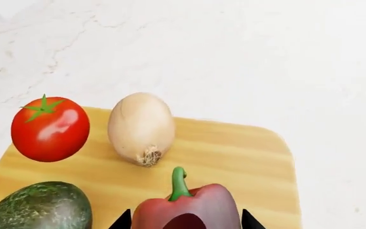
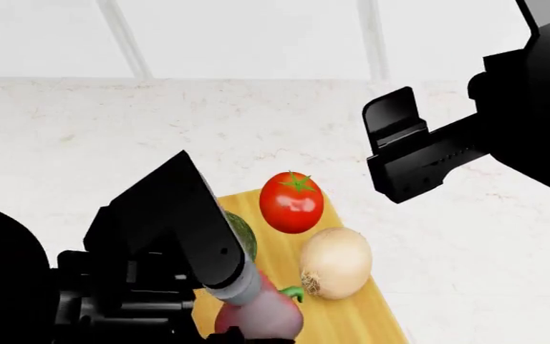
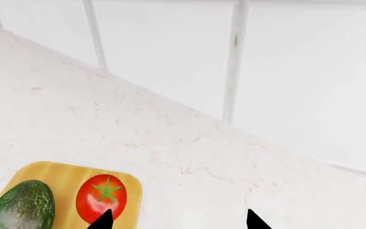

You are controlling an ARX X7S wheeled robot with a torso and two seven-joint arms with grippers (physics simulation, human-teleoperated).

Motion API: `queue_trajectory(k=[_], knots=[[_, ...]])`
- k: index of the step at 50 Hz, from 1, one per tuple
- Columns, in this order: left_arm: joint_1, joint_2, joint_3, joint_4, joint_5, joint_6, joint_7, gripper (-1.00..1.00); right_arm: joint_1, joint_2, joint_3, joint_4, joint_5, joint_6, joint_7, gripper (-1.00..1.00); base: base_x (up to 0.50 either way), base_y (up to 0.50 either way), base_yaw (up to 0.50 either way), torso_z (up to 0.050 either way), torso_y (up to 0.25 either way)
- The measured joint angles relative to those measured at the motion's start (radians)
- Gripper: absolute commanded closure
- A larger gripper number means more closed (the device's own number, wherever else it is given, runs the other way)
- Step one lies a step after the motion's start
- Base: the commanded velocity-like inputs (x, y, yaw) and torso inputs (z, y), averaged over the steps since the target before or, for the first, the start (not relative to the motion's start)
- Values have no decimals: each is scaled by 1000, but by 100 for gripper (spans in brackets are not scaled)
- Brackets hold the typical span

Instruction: Place the avocado, onion, tomato and bell pepper on the cutting board.

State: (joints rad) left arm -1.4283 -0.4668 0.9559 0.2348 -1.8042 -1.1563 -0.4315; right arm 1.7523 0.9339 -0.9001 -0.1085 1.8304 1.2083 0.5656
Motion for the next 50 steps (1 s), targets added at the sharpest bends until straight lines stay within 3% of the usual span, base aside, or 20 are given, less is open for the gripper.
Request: queue_trajectory(k=[5,6,15,26,38,50], knots=[[16,13,10,-23,39,11,20,100,-5,5,0,-3,0,-3,-1,-100,0,0,0,0,0],[19,15,11,-26,44,13,22,-100,-5,6,0,-3,-1,-4,-1,-100,0,0,0,0,0],[20,21,12,-21,19,25,-12,-100,-5,7,-1,-3,-3,-5,-4,-100,0,0,0,0,0],[-23,-10,-15,78,-137,52,-127,-100,-1,12,-2,-6,3,-4,1,-100,0,0,0,0,0],[-72,-108,-97,188,-245,87,-186,-100,1,35,11,-41,46,-21,36,-100,0,0,0,0,0],[-92,-224,-204,193,-173,102,-129,-100,-4,129,67,-226,197,-118,171,-100,0,0,0,0,0]])
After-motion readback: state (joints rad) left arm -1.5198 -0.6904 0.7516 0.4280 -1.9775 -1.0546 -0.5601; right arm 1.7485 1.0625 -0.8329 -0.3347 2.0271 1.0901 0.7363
